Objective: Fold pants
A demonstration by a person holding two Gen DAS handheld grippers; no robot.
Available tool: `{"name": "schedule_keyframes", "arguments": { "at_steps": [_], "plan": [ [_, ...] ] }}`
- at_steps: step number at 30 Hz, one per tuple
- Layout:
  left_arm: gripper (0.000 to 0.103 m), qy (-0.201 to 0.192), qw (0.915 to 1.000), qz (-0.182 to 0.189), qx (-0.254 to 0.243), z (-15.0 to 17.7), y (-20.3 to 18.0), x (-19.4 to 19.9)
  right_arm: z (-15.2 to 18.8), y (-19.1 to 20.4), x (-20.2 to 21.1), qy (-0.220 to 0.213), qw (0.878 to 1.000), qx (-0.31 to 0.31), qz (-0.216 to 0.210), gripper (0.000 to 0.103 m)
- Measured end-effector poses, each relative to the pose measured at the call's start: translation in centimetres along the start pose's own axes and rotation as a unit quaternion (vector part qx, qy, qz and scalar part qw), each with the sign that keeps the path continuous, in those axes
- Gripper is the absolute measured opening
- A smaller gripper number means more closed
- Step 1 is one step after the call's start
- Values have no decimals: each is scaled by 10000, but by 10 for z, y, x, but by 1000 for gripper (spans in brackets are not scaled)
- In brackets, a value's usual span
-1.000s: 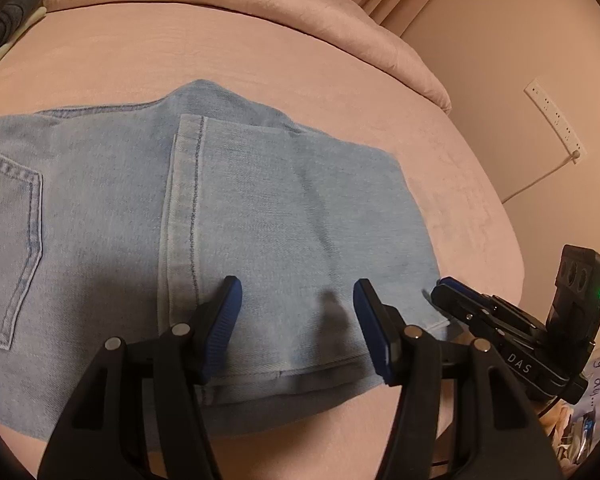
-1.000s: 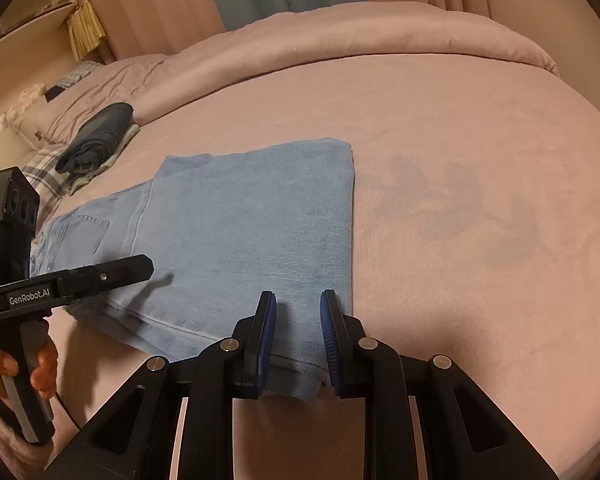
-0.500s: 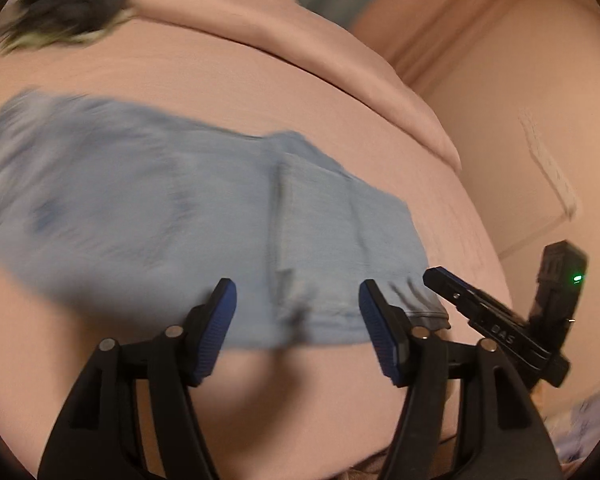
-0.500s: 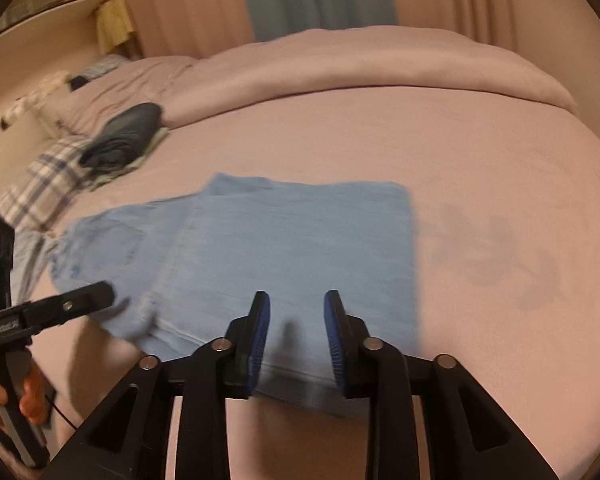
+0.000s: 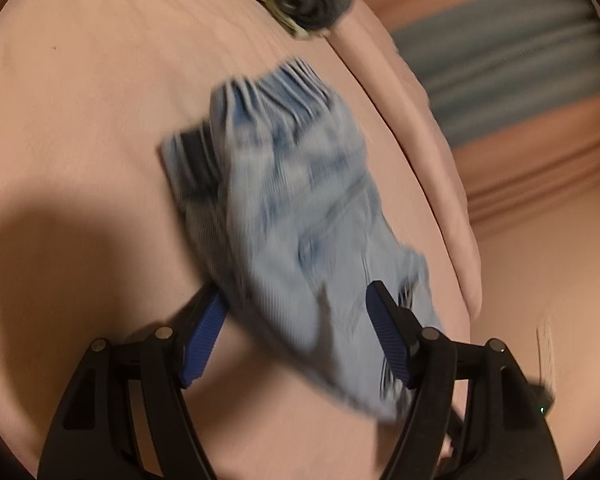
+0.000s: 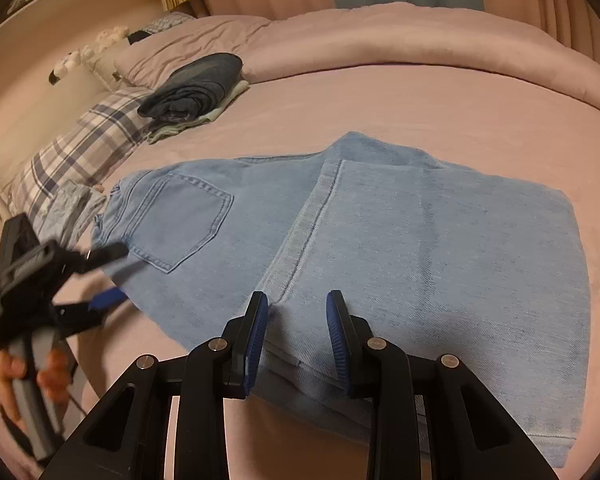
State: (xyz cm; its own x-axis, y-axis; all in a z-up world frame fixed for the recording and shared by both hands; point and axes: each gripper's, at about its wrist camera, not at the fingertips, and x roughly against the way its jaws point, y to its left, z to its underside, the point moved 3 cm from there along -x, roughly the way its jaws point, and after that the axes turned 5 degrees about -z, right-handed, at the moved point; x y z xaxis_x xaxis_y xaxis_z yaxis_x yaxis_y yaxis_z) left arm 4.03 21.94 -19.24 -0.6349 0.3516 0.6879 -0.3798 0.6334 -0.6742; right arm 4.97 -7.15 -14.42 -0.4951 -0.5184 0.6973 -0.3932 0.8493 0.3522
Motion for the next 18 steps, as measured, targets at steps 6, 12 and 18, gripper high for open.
{"name": "schedule_keyframes", "arguments": {
  "at_steps": [6,12,18],
  "plan": [
    [19,-67,9998,-27,210,-16,-6,-4,-6,-4,0,-32,10000,-76,48,31],
    [15,-880,9837,-215,-1550,3,-97,21,0,-19,-16,197,9992,-329,-110,31],
    [14,-1102,9341,94,-3394,54,-202,37,1,-50,20,-238,9924,-1055,-580,31]
  ]
}}
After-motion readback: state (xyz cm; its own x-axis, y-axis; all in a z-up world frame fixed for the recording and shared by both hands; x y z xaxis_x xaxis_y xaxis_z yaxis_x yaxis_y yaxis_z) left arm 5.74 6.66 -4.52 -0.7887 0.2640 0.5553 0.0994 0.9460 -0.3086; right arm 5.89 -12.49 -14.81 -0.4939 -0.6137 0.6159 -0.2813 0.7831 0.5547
